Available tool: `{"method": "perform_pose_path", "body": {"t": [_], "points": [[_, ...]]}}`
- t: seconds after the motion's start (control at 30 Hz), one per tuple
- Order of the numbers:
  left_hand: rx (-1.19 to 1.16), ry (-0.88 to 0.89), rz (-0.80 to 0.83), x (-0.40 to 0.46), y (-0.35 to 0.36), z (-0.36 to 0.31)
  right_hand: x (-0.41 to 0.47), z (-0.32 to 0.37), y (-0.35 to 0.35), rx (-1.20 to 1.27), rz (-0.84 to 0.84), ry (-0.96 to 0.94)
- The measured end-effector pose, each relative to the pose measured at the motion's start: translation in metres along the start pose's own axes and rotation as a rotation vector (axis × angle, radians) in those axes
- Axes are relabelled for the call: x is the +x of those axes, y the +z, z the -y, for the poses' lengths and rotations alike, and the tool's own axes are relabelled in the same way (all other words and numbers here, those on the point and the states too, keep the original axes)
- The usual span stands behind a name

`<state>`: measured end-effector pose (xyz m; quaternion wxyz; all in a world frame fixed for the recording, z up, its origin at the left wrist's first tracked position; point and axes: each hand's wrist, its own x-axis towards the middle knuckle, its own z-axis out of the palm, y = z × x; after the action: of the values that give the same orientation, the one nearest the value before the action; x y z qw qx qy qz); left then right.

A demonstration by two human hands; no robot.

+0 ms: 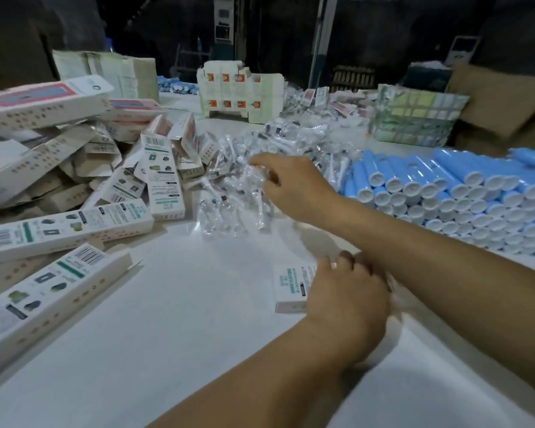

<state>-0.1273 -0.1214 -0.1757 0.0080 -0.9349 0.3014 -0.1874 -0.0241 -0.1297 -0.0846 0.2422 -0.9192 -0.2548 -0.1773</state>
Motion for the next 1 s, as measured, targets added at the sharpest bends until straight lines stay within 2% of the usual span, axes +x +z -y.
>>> {"method": "perform_pose_path", "body": {"t": [0.1, 0.17, 0.27, 0.33, 0.4, 0.63, 0.77, 0.9, 1.0], "points": [[-0.114, -0.033, -0.06, 0.003, -0.004, 0.003, -0.048, -0.024, -0.06, 0.204, -0.339, 0.095], [-0.116, -0.016, -0.067, 0.005, -0.007, 0.0, -0.09, -0.046, -0.092, 0.435, -0.525, 0.271], [-0.157, -0.078, -0.113, 0.007, -0.006, 0.002, -0.153, -0.075, -0.11, 0.765, -0.803, 0.578], [-0.165, -0.098, -0.121, 0.01, -0.007, 0.002, -0.183, -0.087, -0.103, 0.875, -0.883, 0.721], [-0.152, -0.092, -0.116, 0.012, -0.007, 0.002, -0.197, -0.092, -0.091, 0.913, -0.898, 0.792], [-0.107, -0.116, -0.137, 0.009, -0.01, -0.003, -0.186, -0.081, -0.057, 0.65, -0.843, 0.868], [-0.111, -0.104, -0.126, 0.01, -0.01, -0.007, -0.186, -0.071, -0.049, 0.648, -0.834, 0.81], [-0.11, -0.121, -0.132, 0.012, -0.009, -0.004, -0.186, -0.068, -0.048, 0.717, -0.676, 0.773], [-0.112, -0.145, -0.133, 0.013, -0.009, 0.003, -0.189, -0.071, -0.055, 0.752, -0.688, 0.751]]}}
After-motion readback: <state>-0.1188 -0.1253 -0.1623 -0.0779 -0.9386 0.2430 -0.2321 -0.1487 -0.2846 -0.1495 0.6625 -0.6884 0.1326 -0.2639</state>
